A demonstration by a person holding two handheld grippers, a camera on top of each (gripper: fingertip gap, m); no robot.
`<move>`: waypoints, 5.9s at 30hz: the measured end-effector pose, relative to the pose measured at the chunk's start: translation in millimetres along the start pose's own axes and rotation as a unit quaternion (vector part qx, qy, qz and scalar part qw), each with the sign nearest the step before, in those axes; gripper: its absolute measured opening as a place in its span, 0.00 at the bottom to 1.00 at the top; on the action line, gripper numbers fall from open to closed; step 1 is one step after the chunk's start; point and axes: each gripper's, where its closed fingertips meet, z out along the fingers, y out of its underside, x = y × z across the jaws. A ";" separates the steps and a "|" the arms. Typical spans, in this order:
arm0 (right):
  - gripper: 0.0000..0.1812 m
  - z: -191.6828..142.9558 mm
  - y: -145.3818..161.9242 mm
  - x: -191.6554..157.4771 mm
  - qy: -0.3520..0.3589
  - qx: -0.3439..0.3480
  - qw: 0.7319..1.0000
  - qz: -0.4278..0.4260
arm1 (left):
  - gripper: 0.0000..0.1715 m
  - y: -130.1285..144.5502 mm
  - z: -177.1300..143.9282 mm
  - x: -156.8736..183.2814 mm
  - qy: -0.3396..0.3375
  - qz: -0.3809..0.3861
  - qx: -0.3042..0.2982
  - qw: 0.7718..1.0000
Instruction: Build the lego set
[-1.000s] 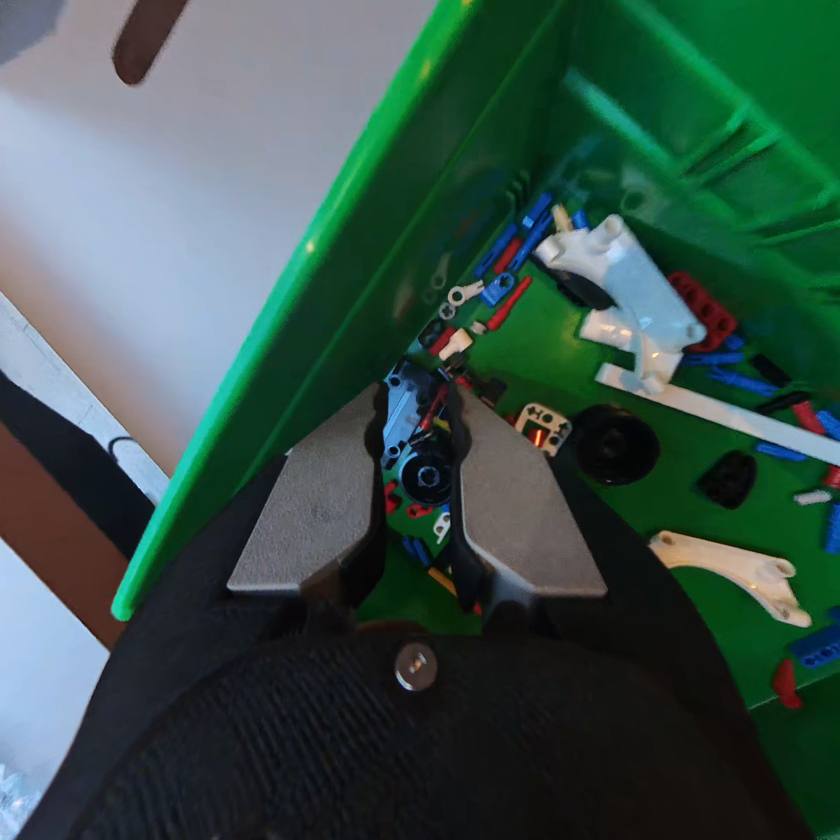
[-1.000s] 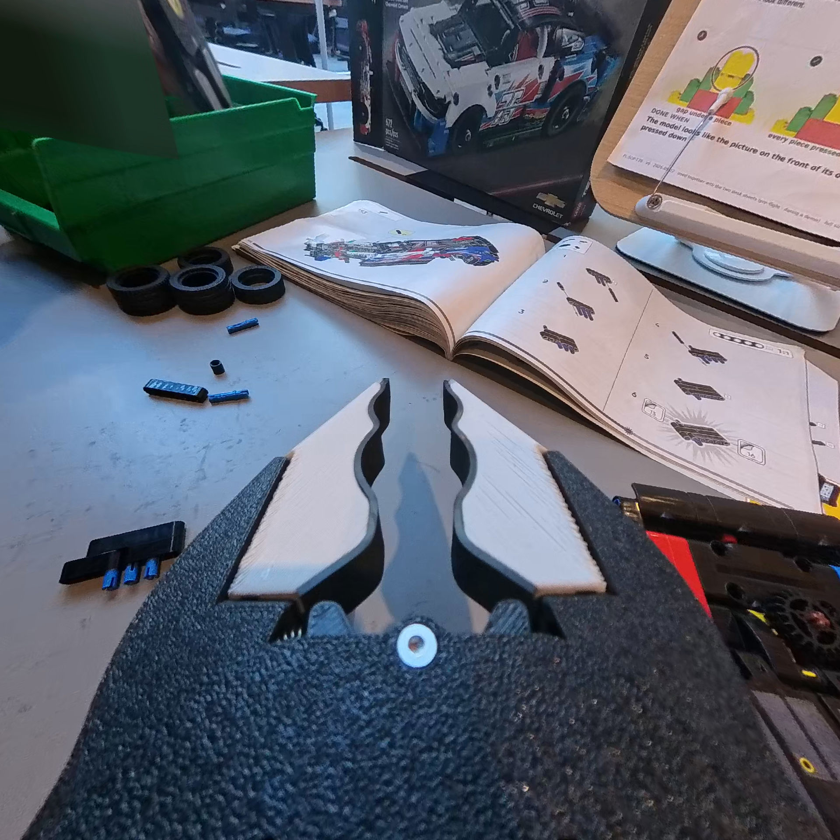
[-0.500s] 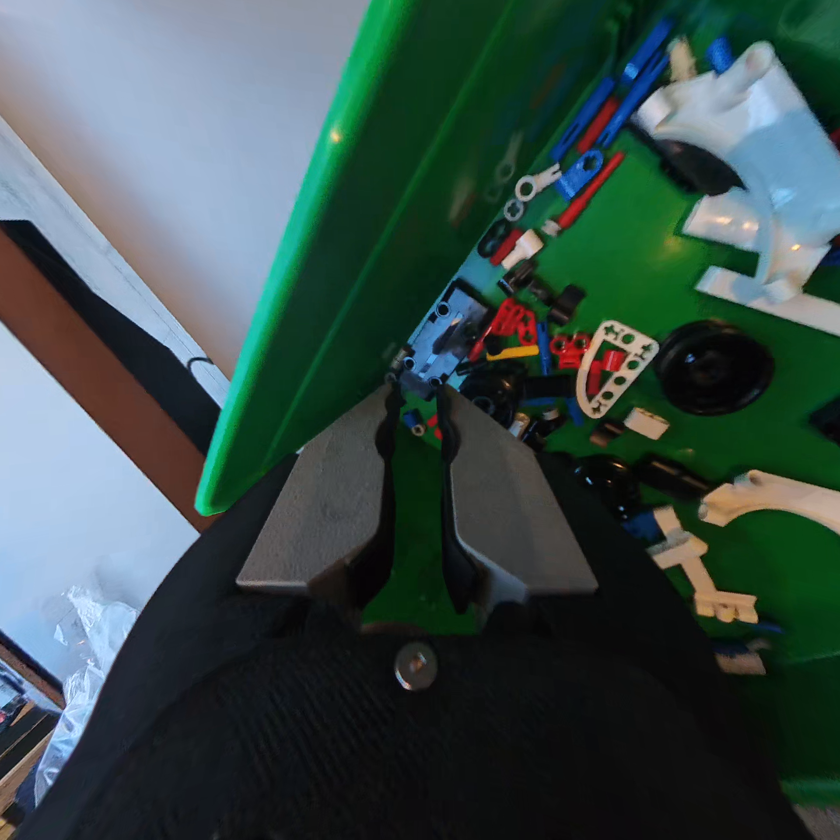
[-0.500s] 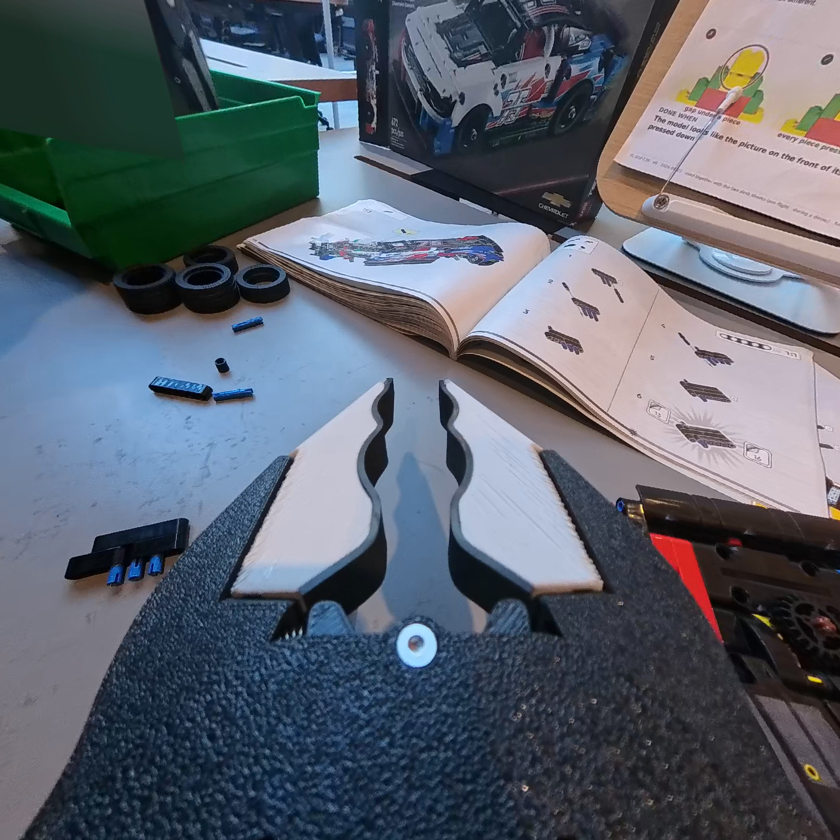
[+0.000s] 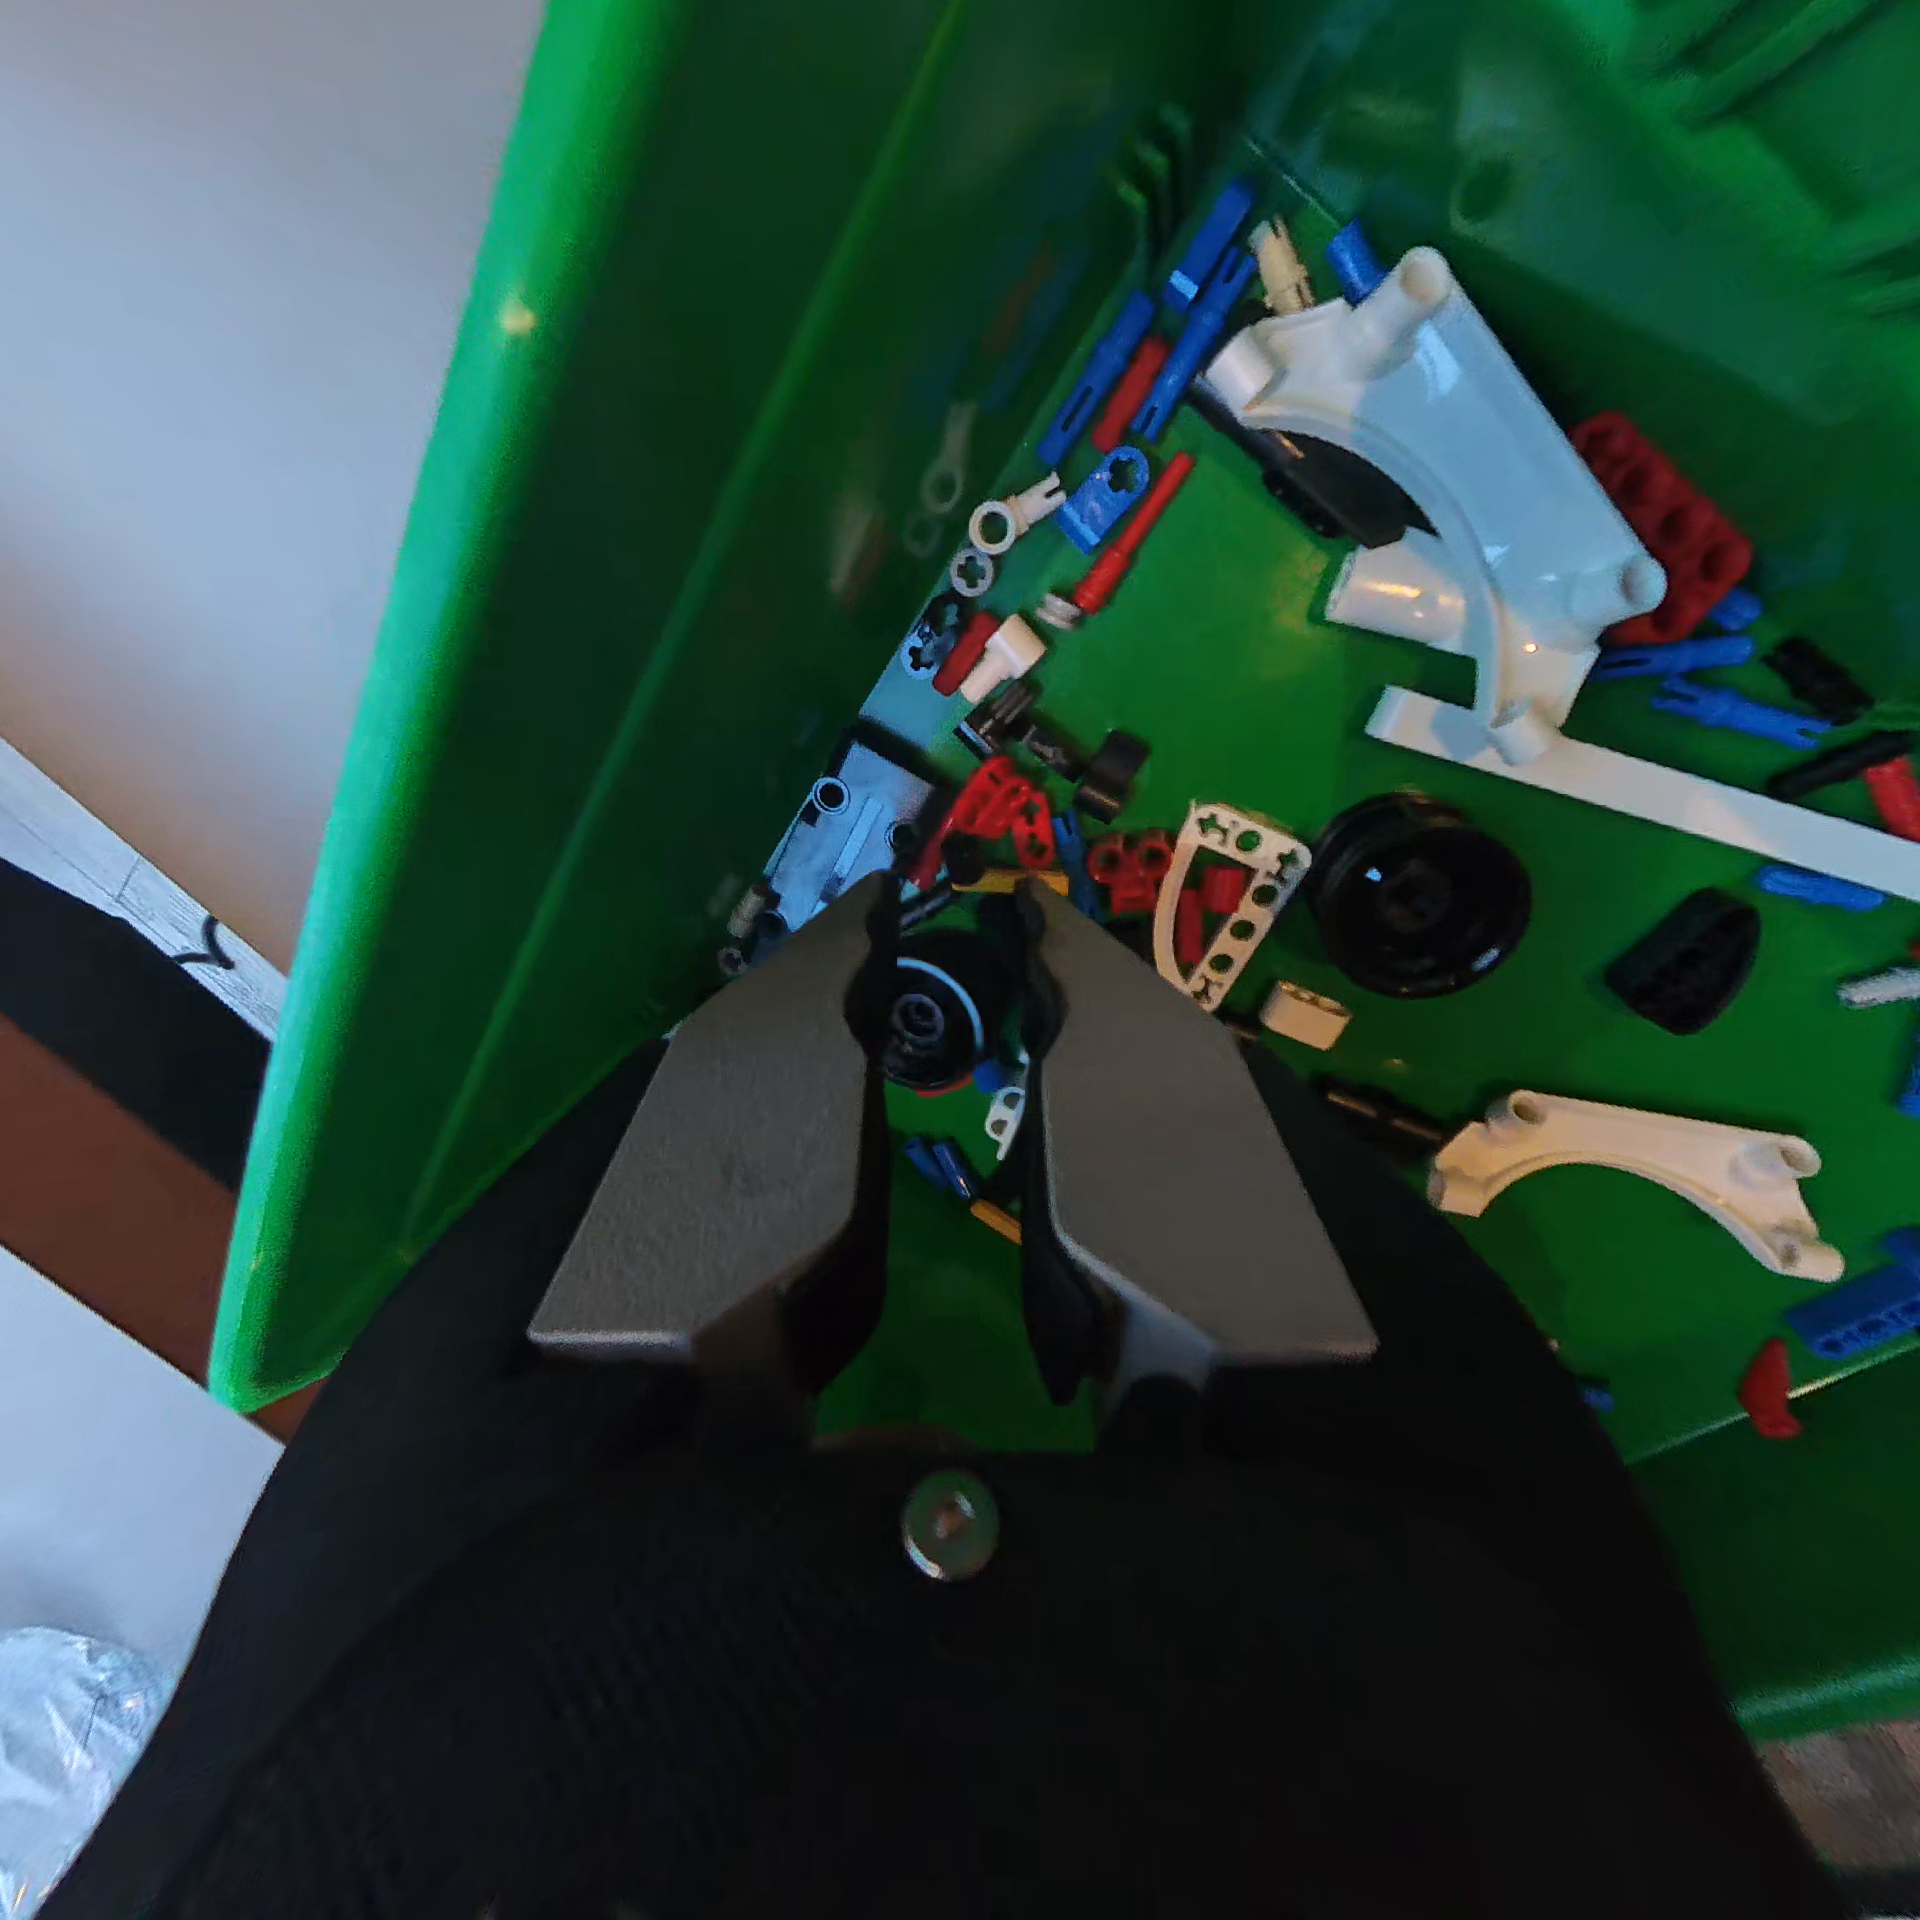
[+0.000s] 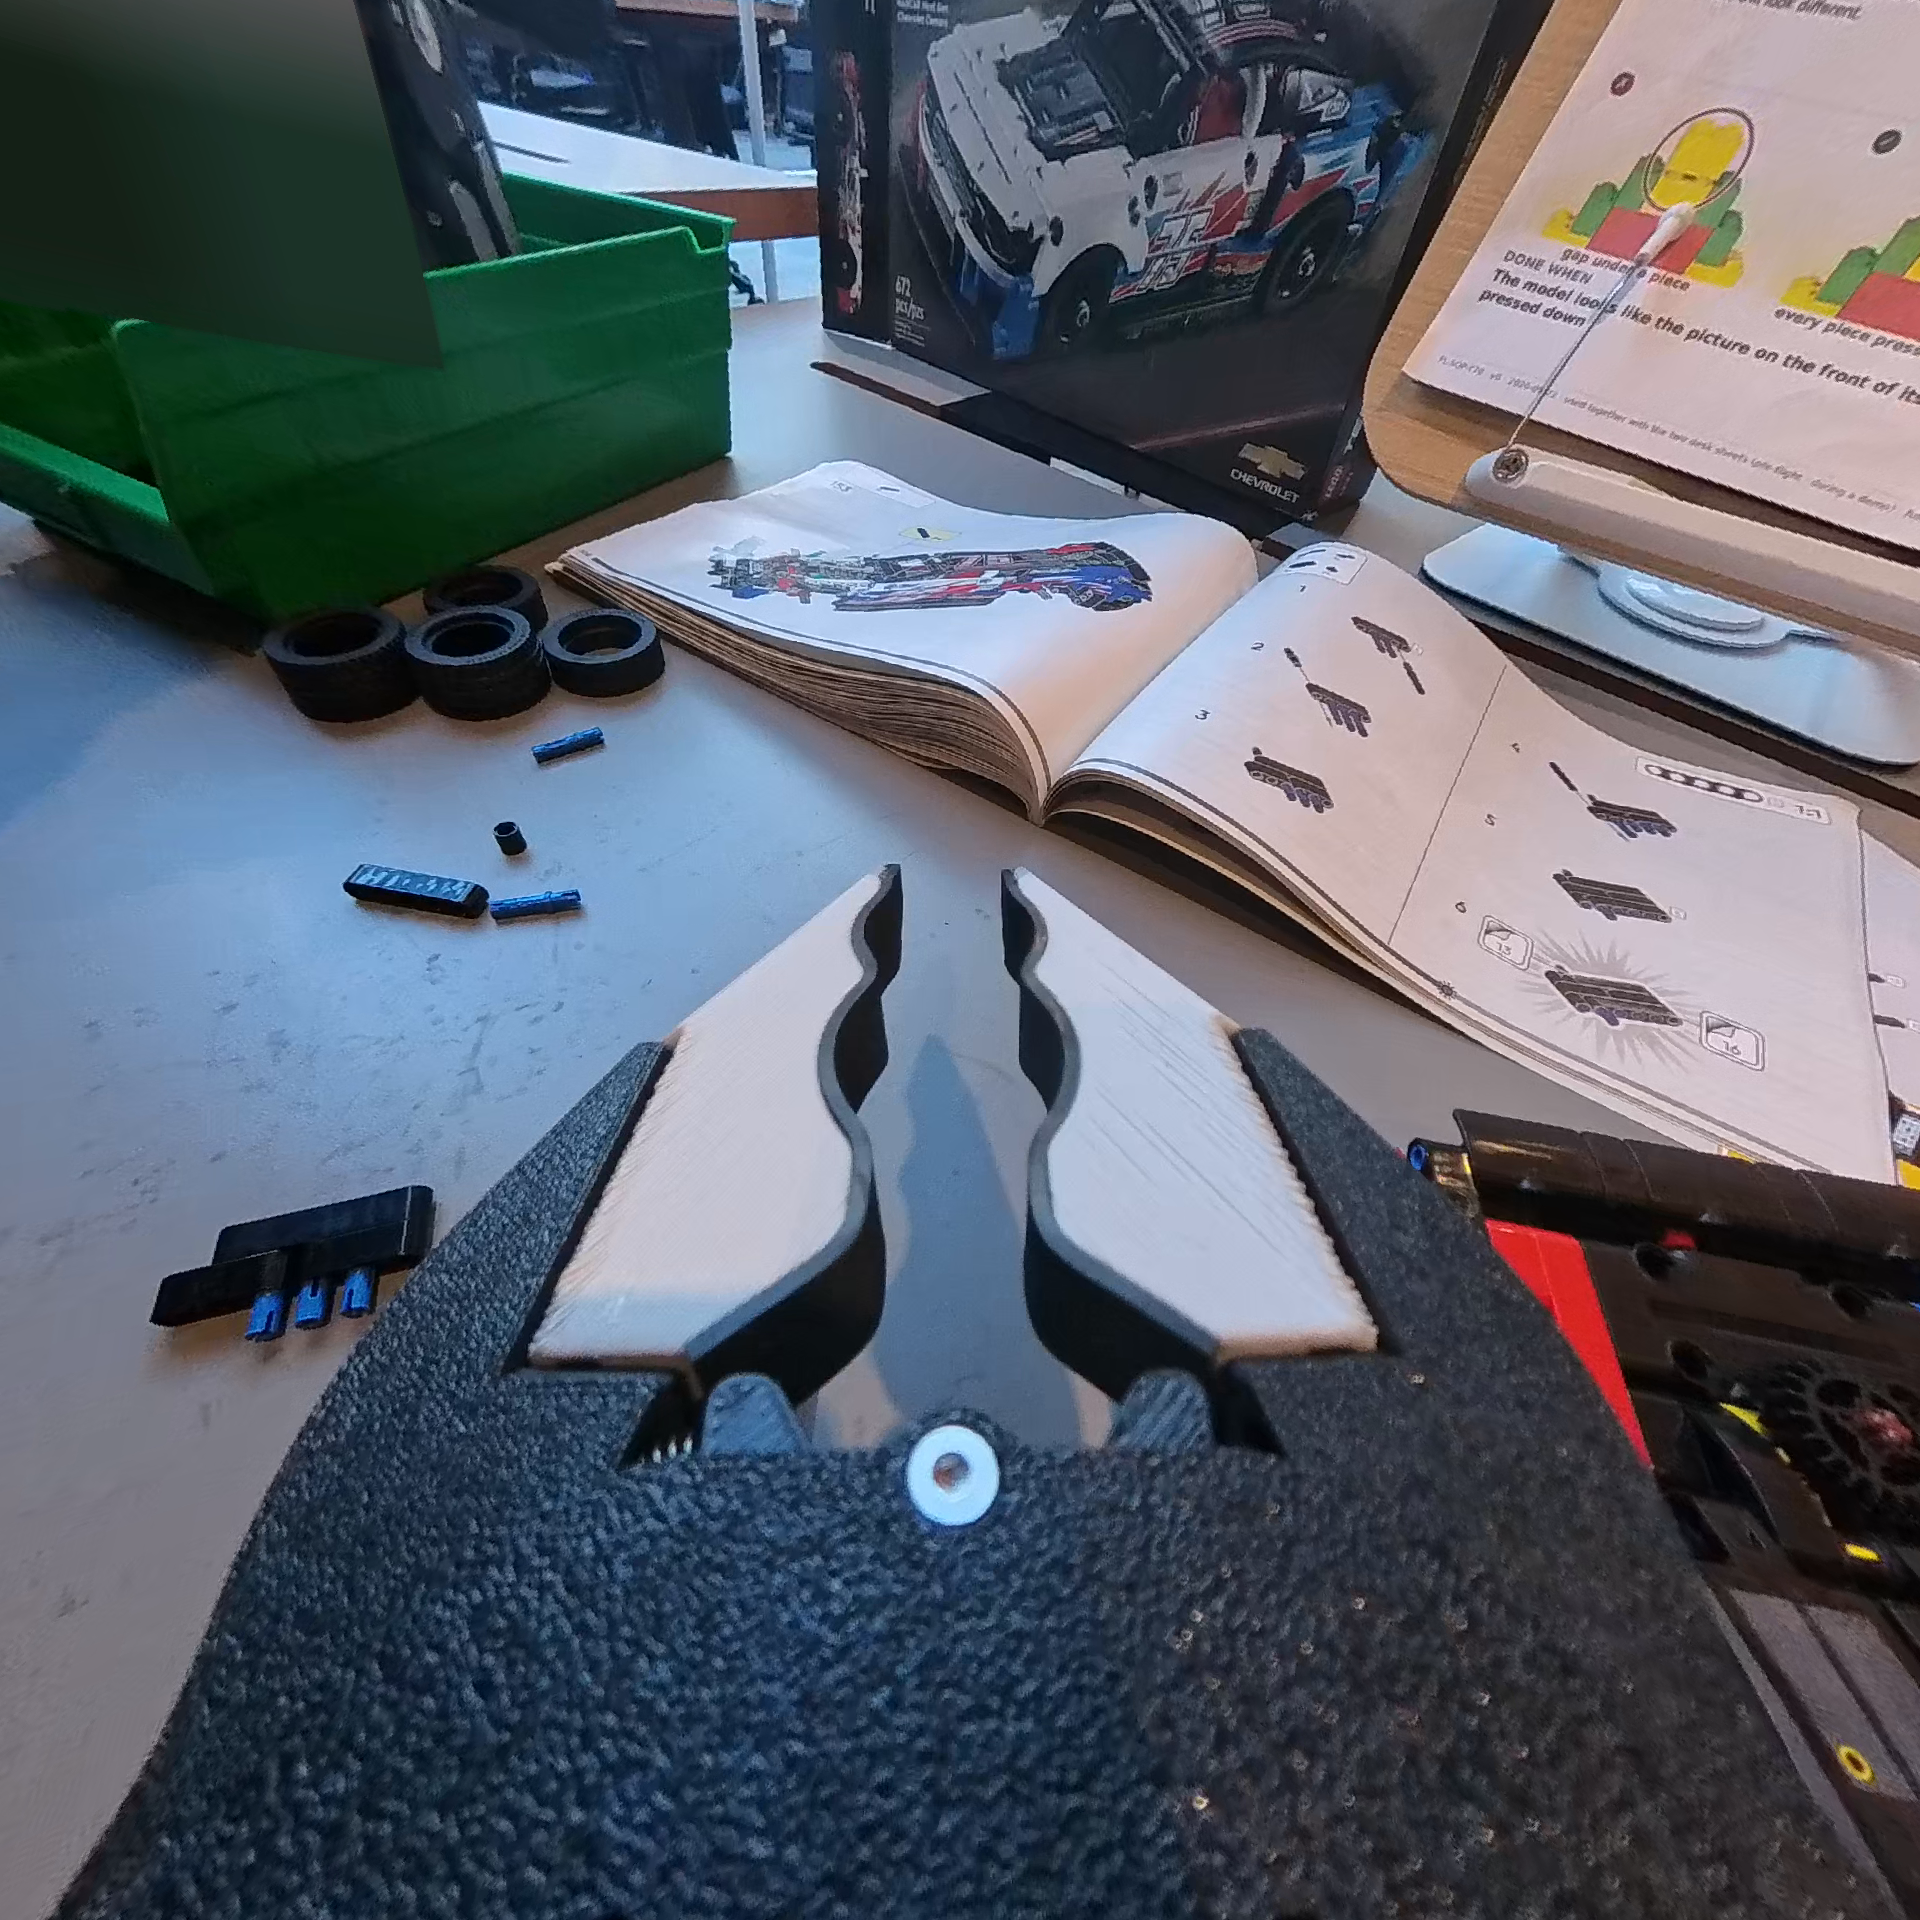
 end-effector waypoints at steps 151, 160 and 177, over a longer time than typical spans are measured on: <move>0.14 -8.8 59.1 -65.5 -0.180 -0.190 0.964 0.042 | 0.17 -76.3 -76.7 447.0 0.124 0.225 0.423 0.869; 0.16 -6.1 71.0 -74.0 -0.198 -0.228 0.953 0.015 | 0.17 -77.6 -74.8 445.6 0.112 0.225 0.420 0.872; 0.07 -9.7 64.1 -83.7 -0.222 -0.202 0.954 -0.024 | 0.20 -77.0 -69.8 446.5 0.121 0.223 0.402 0.880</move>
